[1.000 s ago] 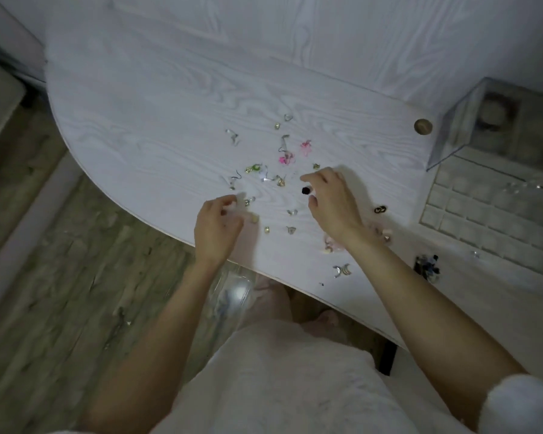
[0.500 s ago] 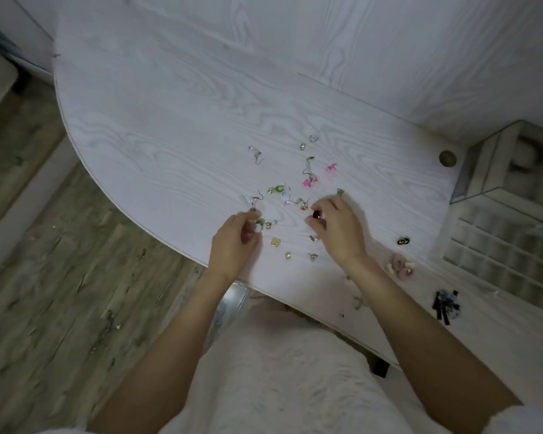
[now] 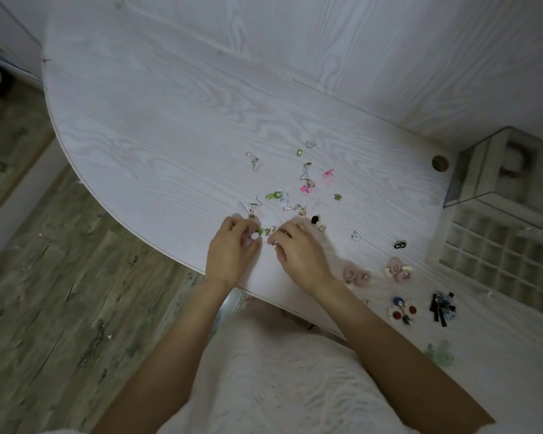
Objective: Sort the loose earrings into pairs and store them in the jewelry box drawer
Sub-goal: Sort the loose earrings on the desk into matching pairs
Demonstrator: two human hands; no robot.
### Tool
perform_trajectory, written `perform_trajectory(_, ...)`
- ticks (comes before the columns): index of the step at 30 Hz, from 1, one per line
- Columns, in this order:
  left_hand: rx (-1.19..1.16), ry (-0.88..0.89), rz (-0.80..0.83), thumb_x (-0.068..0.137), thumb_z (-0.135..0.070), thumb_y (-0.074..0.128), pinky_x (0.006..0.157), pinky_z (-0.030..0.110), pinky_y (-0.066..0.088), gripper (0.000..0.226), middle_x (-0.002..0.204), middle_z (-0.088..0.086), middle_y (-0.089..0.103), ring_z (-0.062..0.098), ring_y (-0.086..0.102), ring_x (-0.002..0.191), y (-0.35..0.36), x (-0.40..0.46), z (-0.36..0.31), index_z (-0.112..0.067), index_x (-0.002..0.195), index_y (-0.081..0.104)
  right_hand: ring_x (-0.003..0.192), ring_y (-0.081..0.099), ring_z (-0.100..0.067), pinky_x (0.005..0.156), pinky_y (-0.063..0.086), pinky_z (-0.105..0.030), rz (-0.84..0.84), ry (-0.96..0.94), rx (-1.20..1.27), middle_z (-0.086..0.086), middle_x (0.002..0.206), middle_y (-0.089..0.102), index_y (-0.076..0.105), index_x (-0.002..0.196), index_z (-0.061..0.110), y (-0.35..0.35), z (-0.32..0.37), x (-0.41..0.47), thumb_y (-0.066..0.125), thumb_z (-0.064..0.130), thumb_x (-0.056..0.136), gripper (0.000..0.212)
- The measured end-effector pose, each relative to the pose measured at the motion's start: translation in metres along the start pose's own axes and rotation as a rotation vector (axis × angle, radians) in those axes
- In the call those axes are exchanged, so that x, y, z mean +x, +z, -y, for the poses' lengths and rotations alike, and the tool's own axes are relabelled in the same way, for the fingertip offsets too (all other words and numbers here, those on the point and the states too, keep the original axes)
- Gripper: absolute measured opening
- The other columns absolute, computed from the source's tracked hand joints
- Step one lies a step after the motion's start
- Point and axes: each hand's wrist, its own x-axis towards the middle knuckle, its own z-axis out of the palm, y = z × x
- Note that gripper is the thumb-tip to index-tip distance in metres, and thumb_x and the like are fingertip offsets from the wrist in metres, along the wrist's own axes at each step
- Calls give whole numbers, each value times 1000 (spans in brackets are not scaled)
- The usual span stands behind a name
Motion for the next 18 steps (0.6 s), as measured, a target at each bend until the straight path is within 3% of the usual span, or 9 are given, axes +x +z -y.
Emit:
perform_trajectory(7, 61, 36, -54, 79, -12, 68, 71, 25, 39, 16, 95, 5, 59, 23, 55, 87, -5, -2, 13, -16, 95, 68, 97, 54, -25, 76, 51, -38, -65, 60, -1, -7, 102, 62, 66, 99, 10, -15, -16, 5, 59, 5, 84, 17)
perform_trajectory(10, 53, 24, -62, 78, -11, 68, 73, 24, 37, 17, 95, 6, 59, 24, 54, 87, -6, -2, 15, -16, 94, 68, 97, 54, -23, 74, 47, -29, 44, -163, -14, -5, 99, 62, 67, 98, 13, -19, -11, 5, 66, 12, 81, 17)
perform_trajectory(12, 46, 33, -56, 78, -10, 68, 73, 21, 36, 17, 94, 6, 59, 23, 54, 85, -7, -1, 16, -16, 94, 68, 96, 56, -24, 71, 49, -30, 131, -260, -62, -6, 99, 62, 67, 97, 13, -12, -7, 3, 68, 10, 80, 18)
perform_trajectory(15, 39, 57, -47, 77, -10, 69, 73, 21, 36, 17, 93, 5, 60, 22, 54, 82, -8, 0, 17, -16, 93, 68, 92, 57, -27, 68, 54, -41, 99, -168, -44, -10, 97, 63, 67, 92, 8, -3, -10, 6, 64, -1, 80, 15)
perform_trajectory(18, 35, 61, -35, 78, -12, 69, 71, 22, 36, 16, 91, 5, 59, 21, 53, 82, -9, 0, 17, -17, 93, 69, 90, 58, -26, 74, 53, -39, -27, -15, -19, -8, 95, 63, 68, 91, 8, -10, -14, 15, 61, 5, 85, 10)
